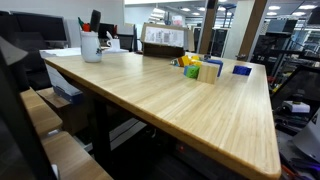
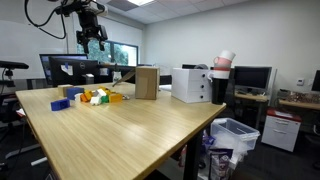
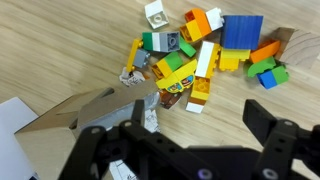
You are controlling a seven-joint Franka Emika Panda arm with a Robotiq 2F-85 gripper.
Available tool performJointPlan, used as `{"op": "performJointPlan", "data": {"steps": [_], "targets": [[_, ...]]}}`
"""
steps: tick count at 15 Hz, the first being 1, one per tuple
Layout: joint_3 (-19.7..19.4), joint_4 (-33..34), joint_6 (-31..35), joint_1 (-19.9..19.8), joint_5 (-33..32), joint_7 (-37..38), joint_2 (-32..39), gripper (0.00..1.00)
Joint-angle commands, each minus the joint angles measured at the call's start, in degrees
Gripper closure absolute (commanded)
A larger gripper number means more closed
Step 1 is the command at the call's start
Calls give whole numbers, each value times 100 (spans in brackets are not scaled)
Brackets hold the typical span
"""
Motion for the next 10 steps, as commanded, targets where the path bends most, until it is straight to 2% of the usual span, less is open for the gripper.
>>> {"op": "performJointPlan", "data": {"steps": [1,10], "targets": [[93,16,-11,-109,33,-26,6,0],[-35,61,-93,-146,232,-111,6,0]]}}
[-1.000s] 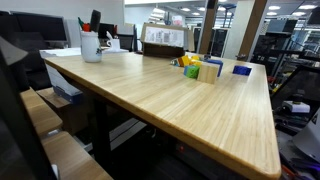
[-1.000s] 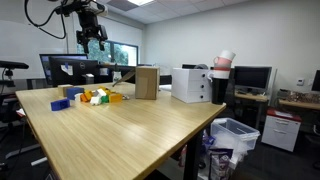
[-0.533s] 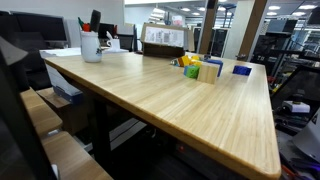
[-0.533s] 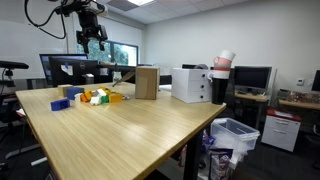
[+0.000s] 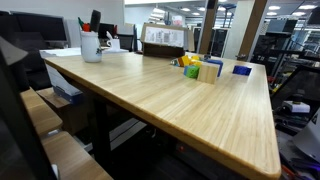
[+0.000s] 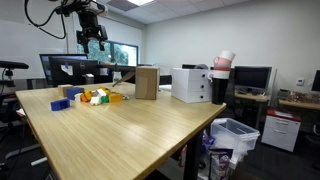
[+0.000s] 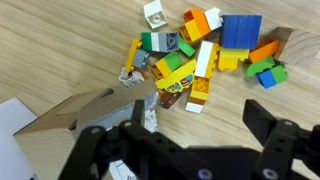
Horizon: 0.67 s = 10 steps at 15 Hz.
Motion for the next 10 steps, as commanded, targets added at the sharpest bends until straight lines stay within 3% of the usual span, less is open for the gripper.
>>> {"op": "performJointPlan", "data": {"steps": [1,10], "targets": [[-61,58,-126,-199,181,-44,-2,0],[-345,-165,13,-386,530,-187,-246,0]]}}
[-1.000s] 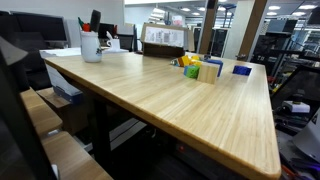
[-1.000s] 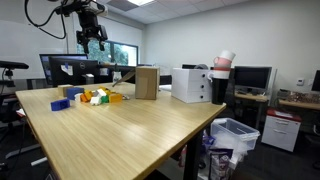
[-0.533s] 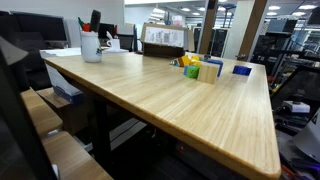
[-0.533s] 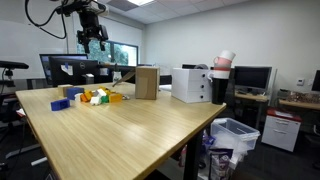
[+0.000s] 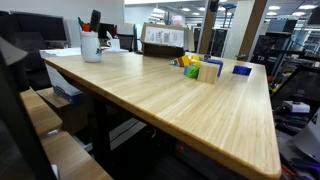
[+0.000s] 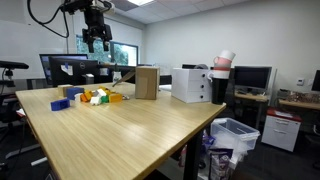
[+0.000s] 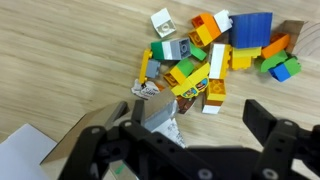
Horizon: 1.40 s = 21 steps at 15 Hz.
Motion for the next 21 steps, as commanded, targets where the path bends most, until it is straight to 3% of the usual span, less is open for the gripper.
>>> {"op": "performJointPlan", "data": {"steps": [1,12,21], "targets": [[-1,-191,13,-107,179,-195,-270,0],[-140,-870,311,-148,-38,-539,-1045,0],[-139,-1048,98,-450,-330,-137,-1027,0]]}}
